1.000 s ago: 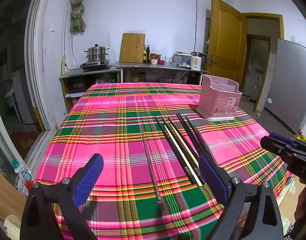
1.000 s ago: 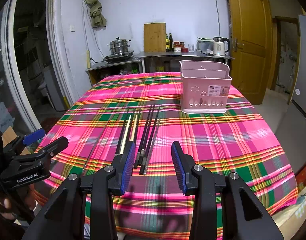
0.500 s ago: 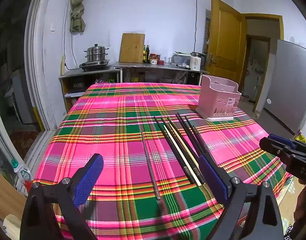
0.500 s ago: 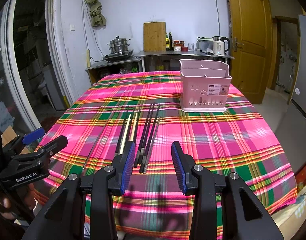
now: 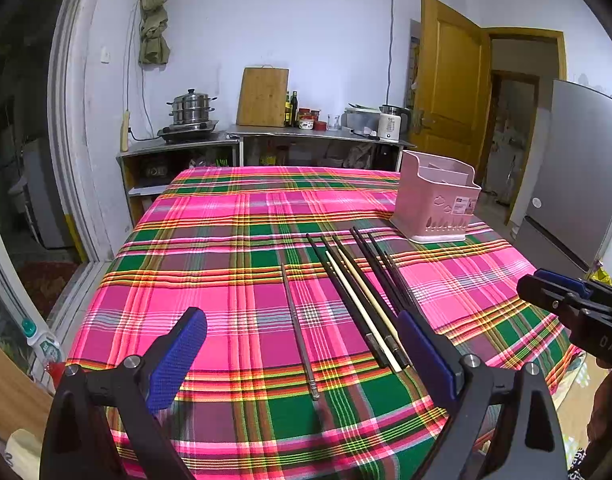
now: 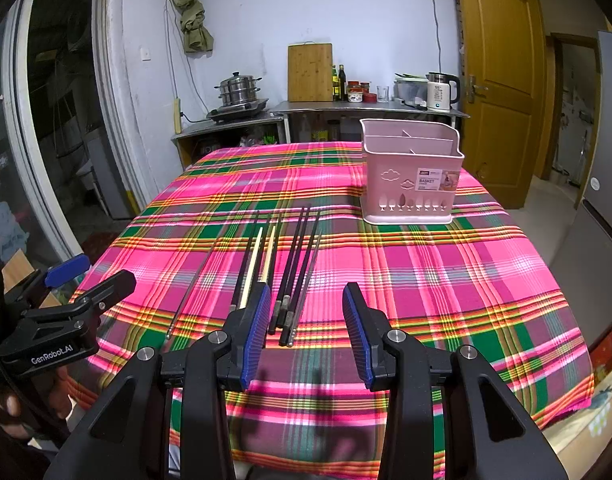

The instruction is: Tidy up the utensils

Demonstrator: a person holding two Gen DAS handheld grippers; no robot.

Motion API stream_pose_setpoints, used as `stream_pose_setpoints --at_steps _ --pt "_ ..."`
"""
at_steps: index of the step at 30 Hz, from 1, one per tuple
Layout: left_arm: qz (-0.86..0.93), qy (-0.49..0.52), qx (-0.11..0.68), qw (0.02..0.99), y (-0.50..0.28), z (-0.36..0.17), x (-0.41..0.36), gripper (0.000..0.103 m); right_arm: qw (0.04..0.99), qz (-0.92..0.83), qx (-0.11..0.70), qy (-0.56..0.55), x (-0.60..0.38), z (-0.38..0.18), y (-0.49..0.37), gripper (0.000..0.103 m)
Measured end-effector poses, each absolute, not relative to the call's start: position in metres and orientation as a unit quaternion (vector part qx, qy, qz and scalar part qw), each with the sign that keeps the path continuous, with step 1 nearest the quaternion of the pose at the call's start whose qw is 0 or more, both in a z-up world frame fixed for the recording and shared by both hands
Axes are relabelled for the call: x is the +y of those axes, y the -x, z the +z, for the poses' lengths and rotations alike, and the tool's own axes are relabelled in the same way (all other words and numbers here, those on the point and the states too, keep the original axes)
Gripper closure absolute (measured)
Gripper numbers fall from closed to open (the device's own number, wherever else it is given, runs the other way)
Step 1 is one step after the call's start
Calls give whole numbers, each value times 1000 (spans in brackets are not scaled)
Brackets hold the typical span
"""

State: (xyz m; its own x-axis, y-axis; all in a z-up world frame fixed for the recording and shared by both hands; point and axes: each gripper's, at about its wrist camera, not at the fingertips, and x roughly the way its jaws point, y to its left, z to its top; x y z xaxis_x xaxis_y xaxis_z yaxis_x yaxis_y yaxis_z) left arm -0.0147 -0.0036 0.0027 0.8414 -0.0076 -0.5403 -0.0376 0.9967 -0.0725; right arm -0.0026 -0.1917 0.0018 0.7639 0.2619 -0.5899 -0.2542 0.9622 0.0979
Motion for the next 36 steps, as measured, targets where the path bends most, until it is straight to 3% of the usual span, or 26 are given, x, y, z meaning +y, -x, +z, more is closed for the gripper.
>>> stream_pose_setpoints --at_steps 36 --pt "8 39 283 958 17 1 -8 6 936 140 322 -7 -191 -3 -2 64"
